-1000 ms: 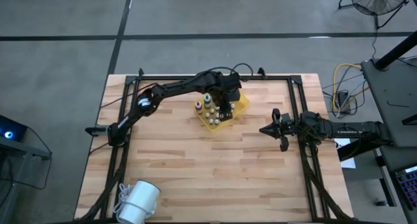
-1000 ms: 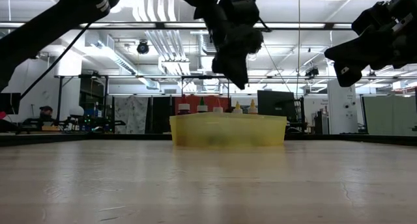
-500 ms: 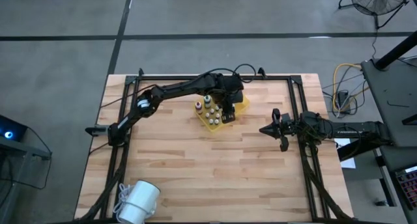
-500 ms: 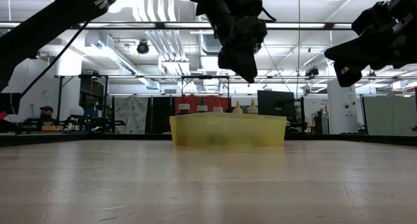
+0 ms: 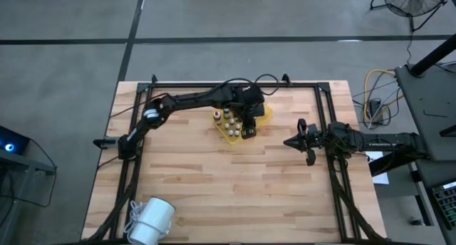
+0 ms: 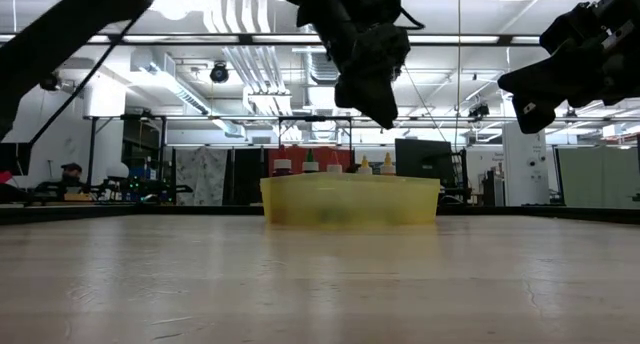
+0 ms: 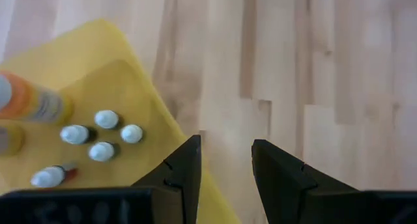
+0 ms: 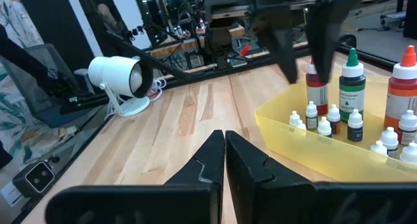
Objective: Pick & Place food coloring
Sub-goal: Return to Home Position
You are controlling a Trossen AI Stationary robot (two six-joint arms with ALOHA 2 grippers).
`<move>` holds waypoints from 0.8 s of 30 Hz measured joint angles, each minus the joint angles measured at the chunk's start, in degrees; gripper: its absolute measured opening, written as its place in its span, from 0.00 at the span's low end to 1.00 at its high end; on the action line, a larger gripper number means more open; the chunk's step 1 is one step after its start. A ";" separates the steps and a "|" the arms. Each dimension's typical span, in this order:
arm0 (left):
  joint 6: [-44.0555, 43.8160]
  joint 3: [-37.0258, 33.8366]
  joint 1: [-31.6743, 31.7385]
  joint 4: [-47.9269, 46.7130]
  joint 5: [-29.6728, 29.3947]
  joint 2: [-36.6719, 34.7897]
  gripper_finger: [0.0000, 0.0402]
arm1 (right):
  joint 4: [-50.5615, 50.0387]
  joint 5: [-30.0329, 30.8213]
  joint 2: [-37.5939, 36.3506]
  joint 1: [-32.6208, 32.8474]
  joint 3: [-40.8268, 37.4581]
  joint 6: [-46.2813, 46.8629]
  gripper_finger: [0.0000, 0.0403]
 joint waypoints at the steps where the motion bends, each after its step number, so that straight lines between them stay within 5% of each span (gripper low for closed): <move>1: -0.62 -2.57 -0.09 1.86 0.22 -1.35 0.27 | 0.00 0.00 0.00 0.00 0.02 0.00 0.02; 12: -8.32 -34.43 -0.15 29.05 1.83 -20.44 0.27 | -0.30 0.00 0.00 -0.01 0.00 0.00 0.02; 24: -8.72 -53.30 0.18 39.33 -5.77 -38.24 0.27 | -0.55 0.01 0.00 -0.02 0.00 0.00 0.02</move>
